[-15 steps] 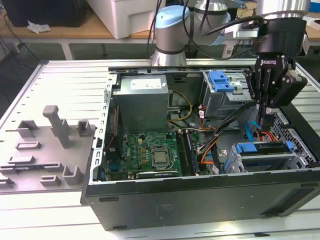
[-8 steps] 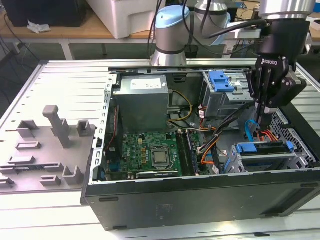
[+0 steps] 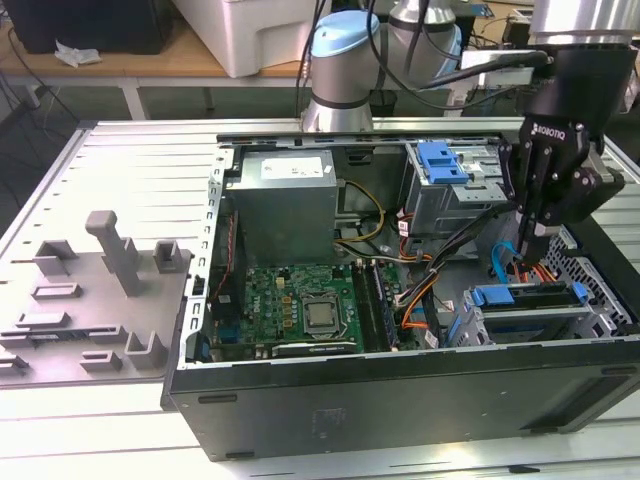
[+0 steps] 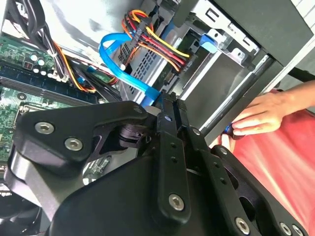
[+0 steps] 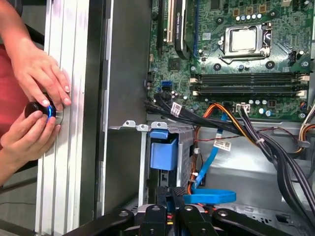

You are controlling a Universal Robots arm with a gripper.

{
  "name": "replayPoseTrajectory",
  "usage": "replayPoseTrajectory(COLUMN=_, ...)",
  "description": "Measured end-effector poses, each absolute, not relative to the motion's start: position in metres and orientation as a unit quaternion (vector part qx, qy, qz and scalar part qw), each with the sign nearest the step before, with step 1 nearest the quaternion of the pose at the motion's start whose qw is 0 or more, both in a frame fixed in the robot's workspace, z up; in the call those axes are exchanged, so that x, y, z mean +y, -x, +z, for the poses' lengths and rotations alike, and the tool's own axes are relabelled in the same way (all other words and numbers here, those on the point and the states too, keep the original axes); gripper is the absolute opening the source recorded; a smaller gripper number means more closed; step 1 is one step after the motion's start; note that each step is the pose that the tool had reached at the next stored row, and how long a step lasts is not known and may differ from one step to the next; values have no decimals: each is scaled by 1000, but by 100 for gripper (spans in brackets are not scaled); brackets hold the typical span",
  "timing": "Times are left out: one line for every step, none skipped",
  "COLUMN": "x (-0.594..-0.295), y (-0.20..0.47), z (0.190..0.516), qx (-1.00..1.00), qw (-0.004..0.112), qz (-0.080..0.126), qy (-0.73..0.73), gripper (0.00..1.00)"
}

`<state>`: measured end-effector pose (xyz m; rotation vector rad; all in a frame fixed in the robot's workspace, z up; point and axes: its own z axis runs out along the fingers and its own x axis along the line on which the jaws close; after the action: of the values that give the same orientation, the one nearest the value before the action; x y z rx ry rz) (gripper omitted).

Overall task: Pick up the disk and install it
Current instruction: 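Insert the second disk wire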

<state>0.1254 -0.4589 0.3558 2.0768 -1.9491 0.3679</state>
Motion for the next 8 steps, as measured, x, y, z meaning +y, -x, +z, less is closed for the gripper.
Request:
replayPoseTrajectory(x=-462, y=-126, z=356, qx=-673, qw=132, qz=124, qy=-717, gripper=16)
replayPoseTrajectory(x=-464, y=-126, z=356, qx=-673, qw=130, qz=123, qy=-717, gripper=16)
replayPoseTrajectory(x=-465, y=-126, z=356, qx=-674, qw=128, qz=121, qy=-718, gripper=16)
replayPoseTrajectory(x=-467, y=-126, z=356, qx=-674, qw=127, qz=120, qy=-718, gripper=16)
replayPoseTrajectory(x=-467, y=-126, z=356, qx=-674, qw=126, qz=119, qy=-718, gripper=16)
replayPoseTrajectory(x=-469, y=-127, z=356, qx=-674, qw=125, qz=118, qy=-718, gripper=16)
replayPoseTrajectory(x=-470, y=-127, z=356, qx=-674, qw=124, qz=117, qy=-719, gripper=16)
replayPoseTrajectory(x=-471, y=-127, z=356, qx=-675, qw=123, qz=116, qy=-719, gripper=16)
